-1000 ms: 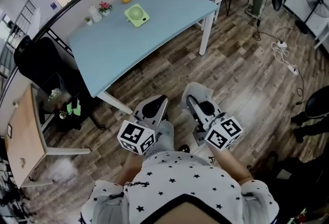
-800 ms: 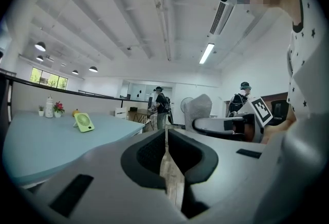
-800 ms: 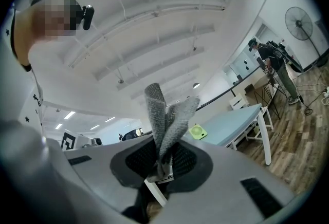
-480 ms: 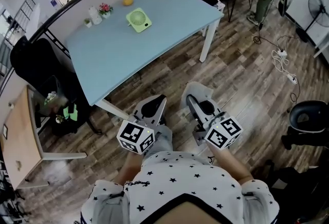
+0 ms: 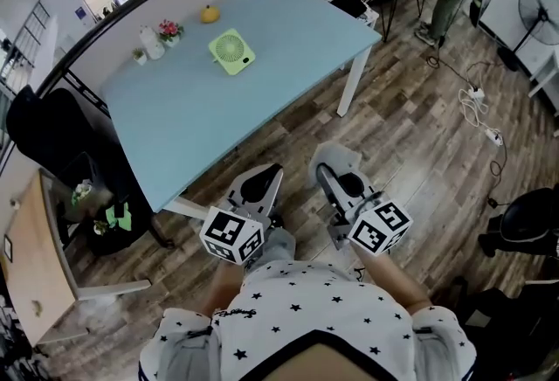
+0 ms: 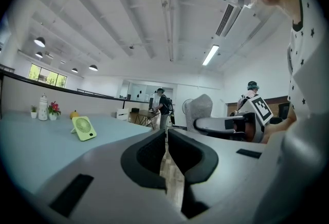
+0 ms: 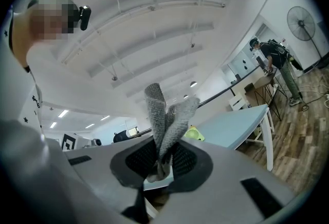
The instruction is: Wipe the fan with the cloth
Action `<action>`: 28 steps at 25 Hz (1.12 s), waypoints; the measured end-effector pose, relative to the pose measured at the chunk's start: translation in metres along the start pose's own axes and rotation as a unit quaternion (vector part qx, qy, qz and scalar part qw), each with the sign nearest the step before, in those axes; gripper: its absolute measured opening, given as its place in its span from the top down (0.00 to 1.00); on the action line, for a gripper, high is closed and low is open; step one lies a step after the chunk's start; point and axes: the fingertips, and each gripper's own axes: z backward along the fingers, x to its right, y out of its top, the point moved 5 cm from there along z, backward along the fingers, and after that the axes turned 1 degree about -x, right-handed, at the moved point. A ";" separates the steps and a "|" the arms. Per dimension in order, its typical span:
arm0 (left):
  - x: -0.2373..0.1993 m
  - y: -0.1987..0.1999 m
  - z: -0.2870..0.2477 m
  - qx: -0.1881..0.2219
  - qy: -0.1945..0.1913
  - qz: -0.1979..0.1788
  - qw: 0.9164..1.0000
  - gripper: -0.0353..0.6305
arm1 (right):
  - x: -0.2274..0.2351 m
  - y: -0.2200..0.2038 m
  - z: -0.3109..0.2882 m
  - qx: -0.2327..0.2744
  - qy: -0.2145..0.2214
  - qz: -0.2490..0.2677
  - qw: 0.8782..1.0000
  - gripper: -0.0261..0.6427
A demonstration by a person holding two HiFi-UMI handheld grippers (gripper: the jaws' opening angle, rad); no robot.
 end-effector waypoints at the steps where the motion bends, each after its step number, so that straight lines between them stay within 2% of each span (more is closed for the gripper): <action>1: -0.008 0.002 -0.004 0.000 -0.002 0.001 1.000 0.89 | 0.002 0.001 -0.008 -0.001 -0.002 0.000 1.000 0.89; 11: -0.080 0.020 -0.038 0.007 -0.021 0.010 1.000 0.89 | 0.021 0.017 -0.075 -0.011 -0.025 0.012 1.000 0.89; 28: -0.193 0.025 -0.055 0.013 0.002 0.029 1.000 0.89 | 0.036 0.021 -0.187 -0.036 -0.023 0.026 0.999 0.89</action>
